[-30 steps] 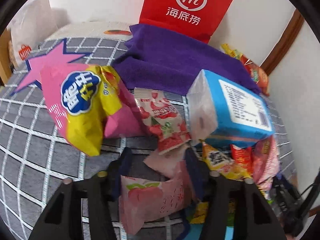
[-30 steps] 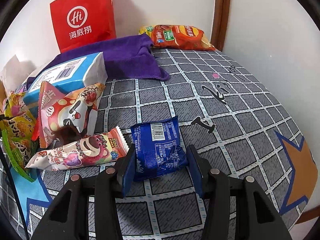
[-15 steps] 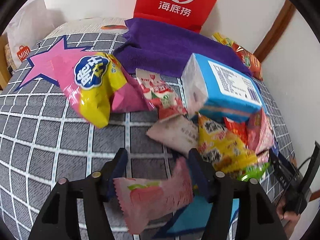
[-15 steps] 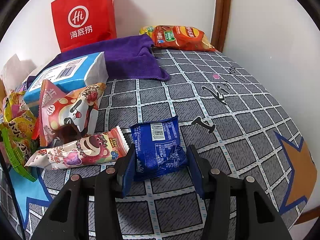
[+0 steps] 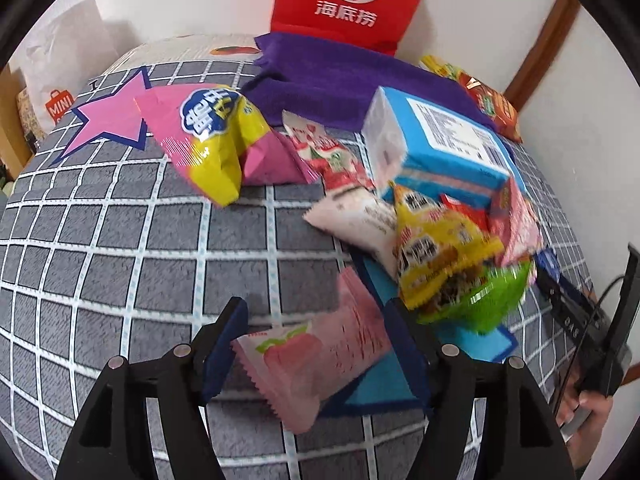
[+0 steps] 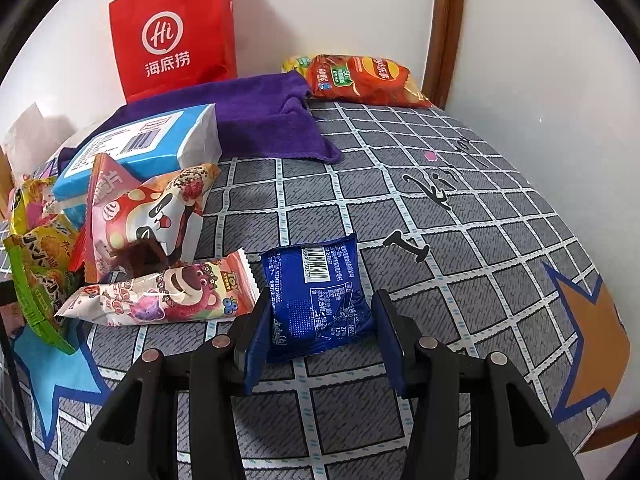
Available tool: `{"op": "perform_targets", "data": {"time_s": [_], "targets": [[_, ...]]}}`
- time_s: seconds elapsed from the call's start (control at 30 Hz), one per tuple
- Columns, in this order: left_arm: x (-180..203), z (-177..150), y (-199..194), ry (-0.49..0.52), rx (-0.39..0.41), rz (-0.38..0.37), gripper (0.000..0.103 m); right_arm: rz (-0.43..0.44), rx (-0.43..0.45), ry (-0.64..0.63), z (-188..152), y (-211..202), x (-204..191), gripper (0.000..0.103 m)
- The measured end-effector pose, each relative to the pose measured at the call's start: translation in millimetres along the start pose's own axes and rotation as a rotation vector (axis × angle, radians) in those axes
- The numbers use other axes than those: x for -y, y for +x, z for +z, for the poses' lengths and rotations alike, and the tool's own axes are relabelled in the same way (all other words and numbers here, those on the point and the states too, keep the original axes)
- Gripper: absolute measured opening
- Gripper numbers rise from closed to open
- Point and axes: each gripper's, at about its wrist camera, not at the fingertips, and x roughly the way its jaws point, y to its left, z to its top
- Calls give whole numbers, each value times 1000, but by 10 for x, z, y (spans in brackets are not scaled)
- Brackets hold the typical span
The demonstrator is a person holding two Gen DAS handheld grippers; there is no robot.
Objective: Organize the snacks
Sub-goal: 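Lift the pink candy packet with the left tool while the right tool carries the blue snack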
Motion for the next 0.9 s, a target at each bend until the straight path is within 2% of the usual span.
{"op": "perform_targets", "data": {"time_s": [0.17, 0.3, 0.63, 0.73, 0.9], "targets": [[71, -139, -41, 48, 15, 33, 65, -7, 13, -13, -1, -152, -11, 48], [93, -179, -102, 59, 38, 22, 49, -6, 49, -21, 38, -321, -28, 48], [190, -165, -318, 92, 69, -12, 30, 21, 110, -38, 203, -650, -151, 48], [196, -132, -389, 97, 77, -24, 20, 34, 126, -46, 243, -731, -200, 48], [210, -72, -448, 103, 99, -28, 19, 49, 145, -57, 291, -808, -266, 48]]}}
